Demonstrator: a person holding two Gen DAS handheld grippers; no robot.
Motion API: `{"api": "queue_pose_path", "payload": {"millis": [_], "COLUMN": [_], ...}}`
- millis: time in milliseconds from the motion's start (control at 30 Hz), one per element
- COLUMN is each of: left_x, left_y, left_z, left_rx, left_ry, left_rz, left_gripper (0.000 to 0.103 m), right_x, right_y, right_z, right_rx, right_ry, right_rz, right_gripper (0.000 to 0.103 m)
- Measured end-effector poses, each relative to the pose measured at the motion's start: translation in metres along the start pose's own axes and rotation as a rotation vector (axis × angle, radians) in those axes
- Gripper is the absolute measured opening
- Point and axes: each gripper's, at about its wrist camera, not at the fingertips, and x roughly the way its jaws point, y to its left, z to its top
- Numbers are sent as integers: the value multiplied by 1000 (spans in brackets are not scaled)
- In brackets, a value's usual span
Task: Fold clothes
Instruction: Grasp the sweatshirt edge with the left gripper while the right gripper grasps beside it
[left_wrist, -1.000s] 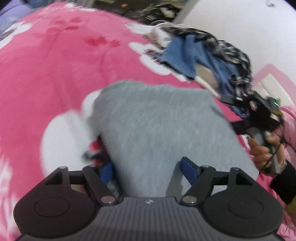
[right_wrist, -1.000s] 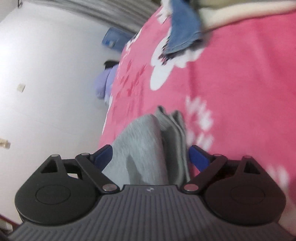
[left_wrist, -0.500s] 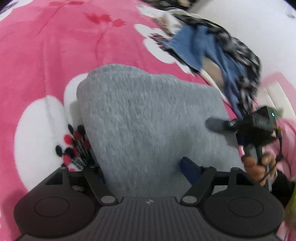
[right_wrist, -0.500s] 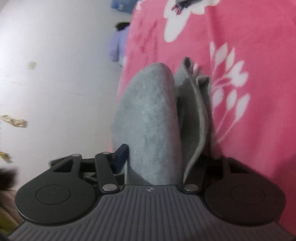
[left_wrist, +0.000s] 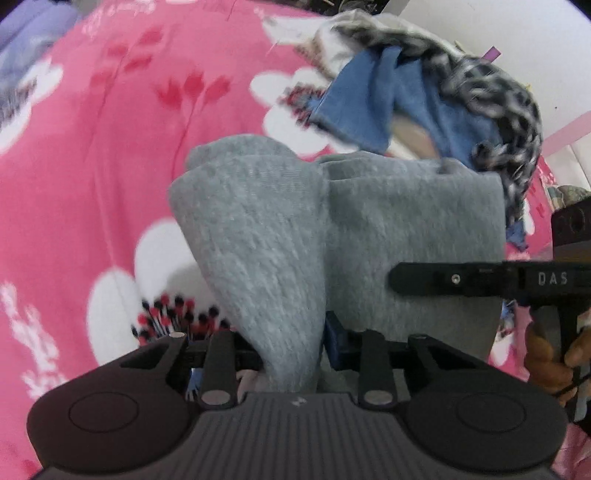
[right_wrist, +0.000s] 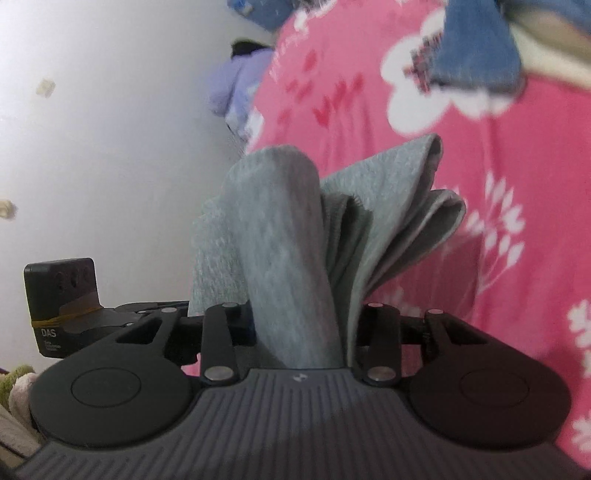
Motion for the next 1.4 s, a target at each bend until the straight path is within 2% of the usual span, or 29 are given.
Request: {"api": "queue_pose_path", "payload": {"millis": [167, 333, 433, 533, 633, 767, 833, 900, 1067, 1200, 1300, 1400], "left_x": [-73, -142, -161, -168, -169, -164, -154, -133, -69, -16, 13, 39], "left_y": [-59, -115, -126, -127, -111, -63, -23, 22, 136, 227, 288, 334], "left_z": [55, 106, 126, 143, 160, 197, 216, 239, 291, 332, 370, 408], "left_rx": [24, 111, 150, 177, 203, 203, 194, 178, 119, 40, 19, 20], "left_ry": [-34, -142, -206, -248, -243, -210, -207, -189, -142, -112, -92, -89], "left_rz": [37, 84, 78, 84, 78, 21, -23, -48, -11, 26, 51, 47], "left_gripper": [30, 30, 31, 31, 31, 31, 31, 31, 32, 32, 33, 33], "right_x": [-67, -131, -158, -162, -153, -113, -90, -50, 81, 188, 264, 317], "right_y": [41, 89, 113, 125, 140, 159, 165, 167, 143, 110, 86, 73], "right_z": [45, 89, 110, 125, 137, 159, 171, 190, 253, 296, 329, 362], "right_rx": [4, -62, -124, -145, -157, -138, -115, -89, 8, 66, 130, 158], "right_ry": [-92, -201, -278, -326, -331, -347, -359, -359, -292, -238, -201, -193], "right_rz": [50, 106, 111, 124, 104, 52, 25, -4, -35, 2, 53, 79], "right_gripper": [38, 38, 38, 38, 38, 38, 38, 38, 38, 38, 38, 38]}}
